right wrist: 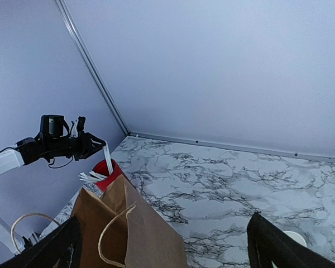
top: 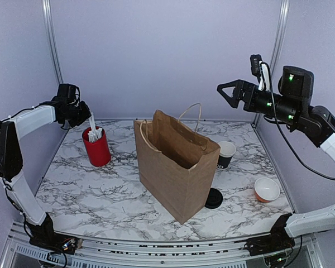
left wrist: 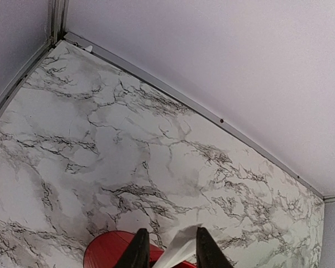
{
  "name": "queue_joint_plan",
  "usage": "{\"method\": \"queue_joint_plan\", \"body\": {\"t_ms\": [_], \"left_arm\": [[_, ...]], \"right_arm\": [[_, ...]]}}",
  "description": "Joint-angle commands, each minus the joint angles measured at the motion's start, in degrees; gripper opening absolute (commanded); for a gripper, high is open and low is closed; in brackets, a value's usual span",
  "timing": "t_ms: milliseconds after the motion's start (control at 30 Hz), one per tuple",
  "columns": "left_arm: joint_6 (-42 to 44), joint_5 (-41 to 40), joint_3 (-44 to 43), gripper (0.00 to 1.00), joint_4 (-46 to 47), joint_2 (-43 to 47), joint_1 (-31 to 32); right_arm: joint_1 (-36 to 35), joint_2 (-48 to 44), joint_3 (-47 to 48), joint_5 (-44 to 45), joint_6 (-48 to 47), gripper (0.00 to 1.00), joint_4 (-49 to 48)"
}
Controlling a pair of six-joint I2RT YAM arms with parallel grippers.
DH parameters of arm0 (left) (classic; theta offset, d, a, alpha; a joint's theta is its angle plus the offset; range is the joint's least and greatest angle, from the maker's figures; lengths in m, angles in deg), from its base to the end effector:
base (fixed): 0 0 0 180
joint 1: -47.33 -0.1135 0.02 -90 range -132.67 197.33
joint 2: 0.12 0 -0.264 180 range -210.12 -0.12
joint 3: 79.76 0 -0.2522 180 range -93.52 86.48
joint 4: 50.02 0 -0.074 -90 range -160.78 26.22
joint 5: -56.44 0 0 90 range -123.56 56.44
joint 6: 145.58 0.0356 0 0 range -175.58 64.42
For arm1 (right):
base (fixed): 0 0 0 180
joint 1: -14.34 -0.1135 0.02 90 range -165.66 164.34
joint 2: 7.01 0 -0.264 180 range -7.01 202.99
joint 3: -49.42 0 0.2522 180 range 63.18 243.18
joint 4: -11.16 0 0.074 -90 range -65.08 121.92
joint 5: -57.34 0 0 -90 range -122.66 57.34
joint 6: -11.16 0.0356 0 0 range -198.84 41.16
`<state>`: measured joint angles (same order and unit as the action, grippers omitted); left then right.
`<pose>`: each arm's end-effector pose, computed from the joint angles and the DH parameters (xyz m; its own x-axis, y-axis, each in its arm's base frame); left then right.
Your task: Pack the takeout coffee
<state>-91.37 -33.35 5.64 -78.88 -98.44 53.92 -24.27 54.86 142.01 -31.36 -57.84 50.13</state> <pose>0.3996 -0.0463 0.2993 -0.5028 -0.5306 -0.6824 -0.2172 0.8417 -0.4944 0.1730 0.1372 0.4594 -0.3220 0.2014 -0.9251 -0.5259 0.7745 0.3516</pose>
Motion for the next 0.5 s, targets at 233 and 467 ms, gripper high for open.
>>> {"method": "queue_joint_plan", "body": {"t_ms": [233, 467], "left_arm": [[-0.2, 1.9, -0.8, 0.21, 4.0, -0.5, 0.3], [0.1, 1.8, -0.1, 0.14, 4.1, 0.1, 0.3]], "right_arm": [[0.5, -0.6, 0.1, -1.0, 0.5, 1.0, -1.2], [0.5, -0.3, 0.0, -1.5, 0.5, 1.0, -1.3]]}}
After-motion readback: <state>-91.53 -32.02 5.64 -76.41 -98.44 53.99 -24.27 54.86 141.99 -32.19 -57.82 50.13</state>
